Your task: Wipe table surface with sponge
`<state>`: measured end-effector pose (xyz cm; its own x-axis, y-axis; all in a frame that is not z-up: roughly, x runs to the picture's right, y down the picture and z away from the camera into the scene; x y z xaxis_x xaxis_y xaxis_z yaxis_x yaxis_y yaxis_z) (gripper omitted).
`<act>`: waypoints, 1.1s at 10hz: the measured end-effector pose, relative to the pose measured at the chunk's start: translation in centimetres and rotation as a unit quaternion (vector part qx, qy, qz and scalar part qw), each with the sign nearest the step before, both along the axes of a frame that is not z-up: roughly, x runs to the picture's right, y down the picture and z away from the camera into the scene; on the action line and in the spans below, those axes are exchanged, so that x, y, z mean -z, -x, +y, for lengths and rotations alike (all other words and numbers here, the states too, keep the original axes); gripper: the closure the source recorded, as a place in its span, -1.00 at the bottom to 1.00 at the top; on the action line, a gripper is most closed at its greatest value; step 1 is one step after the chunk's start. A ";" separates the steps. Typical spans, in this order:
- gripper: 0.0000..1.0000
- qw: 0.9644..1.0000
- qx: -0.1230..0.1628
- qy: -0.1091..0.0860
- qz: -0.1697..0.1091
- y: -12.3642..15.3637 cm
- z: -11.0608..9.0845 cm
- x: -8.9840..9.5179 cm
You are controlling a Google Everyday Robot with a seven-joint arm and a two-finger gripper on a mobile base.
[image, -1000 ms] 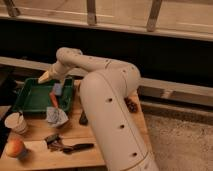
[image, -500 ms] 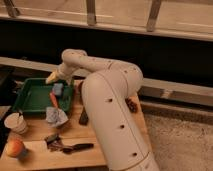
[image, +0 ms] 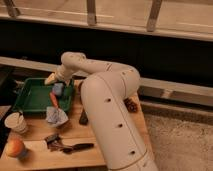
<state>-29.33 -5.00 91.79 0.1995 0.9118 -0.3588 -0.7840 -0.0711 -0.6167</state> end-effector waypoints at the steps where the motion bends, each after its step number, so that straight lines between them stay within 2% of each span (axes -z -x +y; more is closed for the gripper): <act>1: -0.60 1.000 0.003 0.000 0.003 0.3 0.1 -0.1; 6: -0.60 1.000 0.001 0.002 0.003 0.4 0.2 -0.1; 11: -0.60 1.000 -0.021 0.009 0.014 0.1 1.1 -2.1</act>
